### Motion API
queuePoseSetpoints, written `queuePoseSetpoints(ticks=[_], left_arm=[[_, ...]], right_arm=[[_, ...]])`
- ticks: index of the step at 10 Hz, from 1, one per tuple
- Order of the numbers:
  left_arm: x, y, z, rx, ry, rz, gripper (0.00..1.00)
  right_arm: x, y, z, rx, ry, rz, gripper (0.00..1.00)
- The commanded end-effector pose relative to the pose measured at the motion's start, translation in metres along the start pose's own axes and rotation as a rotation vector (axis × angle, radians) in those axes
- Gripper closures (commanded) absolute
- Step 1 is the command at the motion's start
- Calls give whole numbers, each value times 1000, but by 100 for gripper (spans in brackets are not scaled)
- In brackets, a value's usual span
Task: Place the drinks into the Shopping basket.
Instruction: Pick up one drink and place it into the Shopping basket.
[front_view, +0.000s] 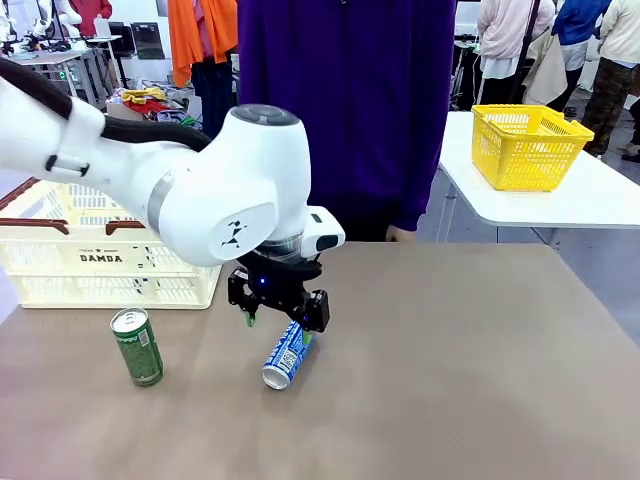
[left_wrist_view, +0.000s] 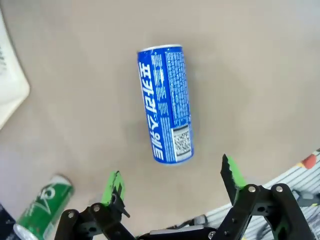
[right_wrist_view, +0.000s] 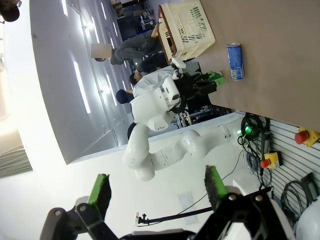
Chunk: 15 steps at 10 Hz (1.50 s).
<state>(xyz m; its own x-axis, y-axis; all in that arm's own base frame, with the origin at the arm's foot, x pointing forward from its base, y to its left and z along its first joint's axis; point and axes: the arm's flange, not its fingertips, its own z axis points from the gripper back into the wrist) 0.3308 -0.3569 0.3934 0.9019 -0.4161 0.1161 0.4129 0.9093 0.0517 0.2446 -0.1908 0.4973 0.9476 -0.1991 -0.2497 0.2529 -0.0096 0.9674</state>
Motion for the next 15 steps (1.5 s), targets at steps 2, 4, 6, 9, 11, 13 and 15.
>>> queuePoseSetpoints(ticks=[2,4,6,9,11,13,15], left_arm=[[9,6,-21,-99,-32,-140,0],[11,10,-35,-89,-4,-147,0],[13,7,-45,-80,17,-186,0],[19,7,-81,-98,68,-196,0],[20,10,-89,-117,72,-186,0],[21,11,-92,-121,74,-176,0],[23,10,-97,-122,99,-178,58]], right_arm=[[-2,3,1,5,-2,8,0],[-2,3,1,5,-2,8,0],[-2,3,1,5,-2,8,0],[-2,3,1,5,-2,8,0],[-2,3,1,5,-2,8,0],[-2,3,1,5,-2,8,0],[-2,3,1,5,-2,8,0]])
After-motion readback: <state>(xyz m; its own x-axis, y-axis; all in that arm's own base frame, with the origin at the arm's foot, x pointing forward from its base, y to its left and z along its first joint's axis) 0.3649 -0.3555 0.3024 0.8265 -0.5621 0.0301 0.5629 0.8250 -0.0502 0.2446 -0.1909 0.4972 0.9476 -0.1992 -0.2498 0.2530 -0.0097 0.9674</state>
